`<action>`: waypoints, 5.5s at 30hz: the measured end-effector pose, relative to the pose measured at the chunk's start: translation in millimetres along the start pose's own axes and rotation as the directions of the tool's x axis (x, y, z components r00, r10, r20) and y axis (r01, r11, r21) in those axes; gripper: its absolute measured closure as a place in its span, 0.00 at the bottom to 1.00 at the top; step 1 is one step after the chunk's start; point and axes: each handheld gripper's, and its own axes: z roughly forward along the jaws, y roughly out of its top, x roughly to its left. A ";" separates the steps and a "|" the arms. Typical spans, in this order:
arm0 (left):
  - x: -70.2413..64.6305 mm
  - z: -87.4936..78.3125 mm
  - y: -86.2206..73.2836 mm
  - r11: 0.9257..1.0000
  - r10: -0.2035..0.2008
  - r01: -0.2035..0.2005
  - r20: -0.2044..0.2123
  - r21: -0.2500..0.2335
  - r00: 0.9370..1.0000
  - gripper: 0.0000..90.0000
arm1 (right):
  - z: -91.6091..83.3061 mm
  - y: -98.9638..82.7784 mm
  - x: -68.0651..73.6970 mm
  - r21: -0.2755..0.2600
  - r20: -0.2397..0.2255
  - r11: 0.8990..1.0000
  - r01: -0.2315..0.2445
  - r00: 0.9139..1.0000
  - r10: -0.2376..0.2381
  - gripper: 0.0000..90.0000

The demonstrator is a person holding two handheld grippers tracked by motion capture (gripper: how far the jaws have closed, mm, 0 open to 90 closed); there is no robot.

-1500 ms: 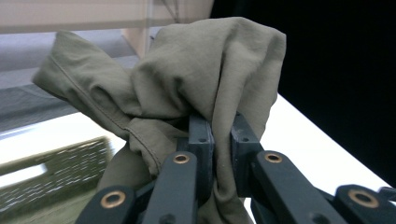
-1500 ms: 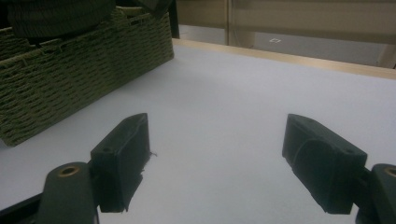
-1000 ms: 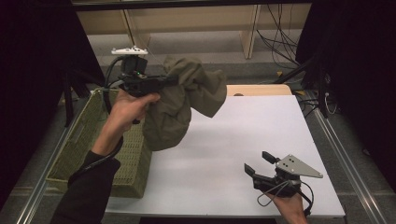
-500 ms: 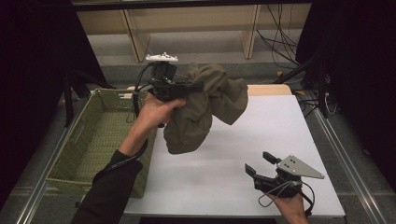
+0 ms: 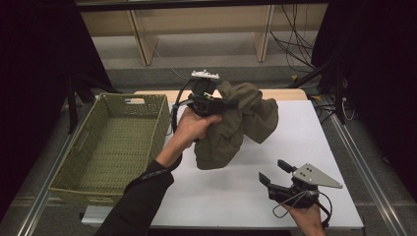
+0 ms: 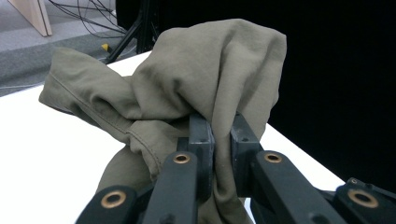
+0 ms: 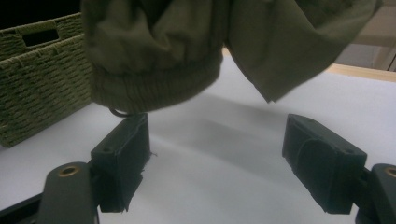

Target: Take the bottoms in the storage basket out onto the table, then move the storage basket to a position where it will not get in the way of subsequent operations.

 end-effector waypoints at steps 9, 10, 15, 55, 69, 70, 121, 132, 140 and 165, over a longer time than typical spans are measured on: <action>5.6 32.6 -16.7 0.998 -0.033 0.034 -0.014 0.051 0.999 0.91 | 0.0 -0.6 0.3 0.005 0.001 1.000 0.000 1.000 0.000 0.27; 5.6 32.6 -16.7 0.998 -0.033 0.034 -0.014 0.051 0.999 0.91 | 0.0 -0.6 0.3 0.005 0.001 1.000 0.000 1.000 0.000 0.27; 8.2 51.8 -26.3 0.994 -0.039 0.040 -0.016 0.106 0.999 0.90 | 1.2 -0.9 -0.7 0.009 0.002 1.000 -0.003 1.000 0.003 0.27; 55.7 -42.5 -78.3 0.999 -0.025 0.024 -0.042 -0.042 0.999 0.18 | 5.7 -2.6 -3.2 0.037 0.031 0.999 0.001 1.000 -0.002 0.27; 93.1 -100.3 -106.8 0.994 -0.024 0.003 -0.188 -0.109 0.982 0.17 | 1.7 -1.4 -1.9 0.031 0.021 0.999 0.017 1.000 -0.018 0.27; 100.7 -106.8 -110.5 0.994 -0.027 0.000 -0.237 -0.113 0.971 0.17 | 1.7 -1.5 -1.7 0.038 0.020 0.999 0.019 1.000 -0.019 0.27; 203.5 -210.0 -168.8 0.983 -0.181 0.155 -0.640 -0.096 0.747 0.17 | 1.5 -2.1 -1.8 0.041 -0.002 0.999 0.016 1.000 -0.016 0.27; 212.8 -220.9 -175.2 0.981 -0.177 0.185 -0.686 -0.063 0.706 0.18 | 3.3 -1.4 0.8 0.049 0.006 0.998 0.033 0.999 -0.033 0.27; 220.0 -240.2 -181.7 0.971 -0.205 0.230 -0.731 -0.067 0.651 0.23 | 3.5 -0.8 3.2 0.051 0.005 0.998 0.046 0.999 -0.046 0.27; 233.2 -264.4 -196.5 0.916 -0.168 0.393 -0.806 0.085 0.567 0.90 | 3.3 -0.8 4.0 0.051 0.000 0.998 0.044 0.999 -0.044 0.27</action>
